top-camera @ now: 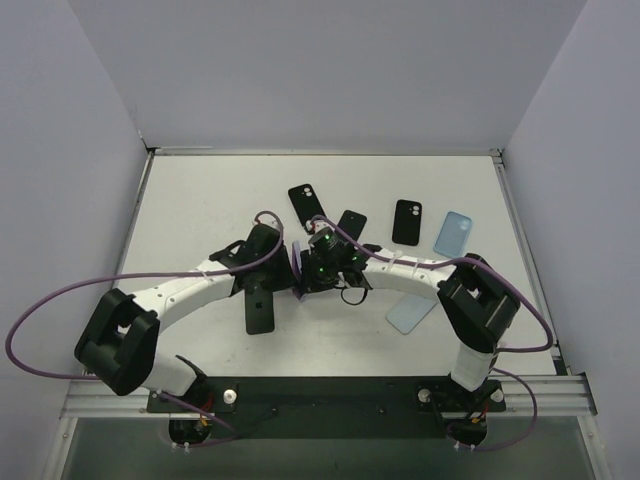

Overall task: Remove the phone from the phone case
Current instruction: Remove the phone case from the phone.

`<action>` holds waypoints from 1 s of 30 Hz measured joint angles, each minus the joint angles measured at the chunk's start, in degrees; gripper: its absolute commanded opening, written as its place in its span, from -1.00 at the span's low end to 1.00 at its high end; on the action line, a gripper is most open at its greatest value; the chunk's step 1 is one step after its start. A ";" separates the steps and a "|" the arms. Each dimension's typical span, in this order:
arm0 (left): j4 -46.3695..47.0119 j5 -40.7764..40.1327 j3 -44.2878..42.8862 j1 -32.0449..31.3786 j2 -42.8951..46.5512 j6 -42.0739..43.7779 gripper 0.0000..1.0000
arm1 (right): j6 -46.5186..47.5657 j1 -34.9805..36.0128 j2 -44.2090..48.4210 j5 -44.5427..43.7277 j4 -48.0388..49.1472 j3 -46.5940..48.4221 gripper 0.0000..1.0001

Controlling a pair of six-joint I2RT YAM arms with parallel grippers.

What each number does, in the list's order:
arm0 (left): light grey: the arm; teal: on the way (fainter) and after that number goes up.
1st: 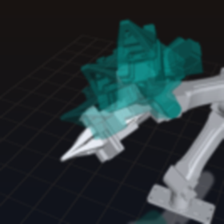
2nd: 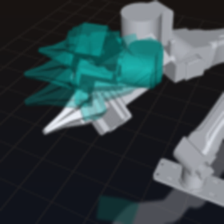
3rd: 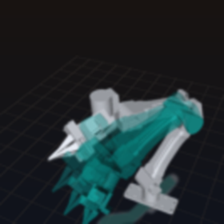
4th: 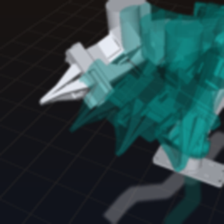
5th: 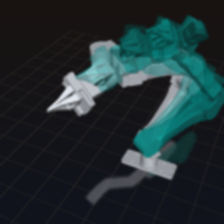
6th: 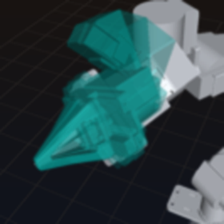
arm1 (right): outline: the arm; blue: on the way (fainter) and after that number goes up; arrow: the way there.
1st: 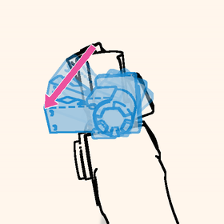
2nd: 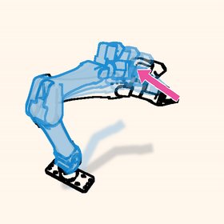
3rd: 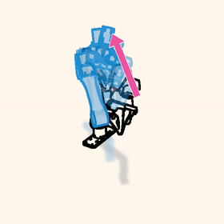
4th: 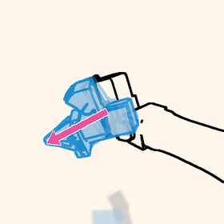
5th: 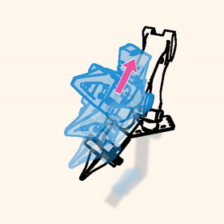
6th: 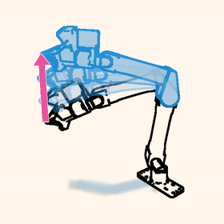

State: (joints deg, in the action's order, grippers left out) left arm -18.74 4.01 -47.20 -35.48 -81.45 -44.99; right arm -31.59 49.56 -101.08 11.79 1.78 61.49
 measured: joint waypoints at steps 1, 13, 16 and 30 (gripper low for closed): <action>-0.68 -0.68 -0.44 -0.15 0.02 0.35 -1.00 | 0.00 -0.07 0.11 0.28 0.46 -0.17 -1.00; -3.80 -5.25 -1.66 -0.50 2.49 4.22 -1.00 | -0.74 -0.39 0.50 2.58 5.75 -1.53 -1.00; -4.20 -6.29 -1.66 -1.05 2.23 5.03 -1.00 | -1.40 -0.44 0.46 3.15 8.13 -3.04 -1.00; -7.10 -9.55 -6.01 -3.65 -3.67 3.10 -0.60 | -2.08 -1.57 0.07 4.57 9.97 -4.76 -1.00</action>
State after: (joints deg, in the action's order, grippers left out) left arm -25.85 -5.54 -53.21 -39.13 -85.12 -41.89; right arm -33.67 47.99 -101.01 16.36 11.75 56.73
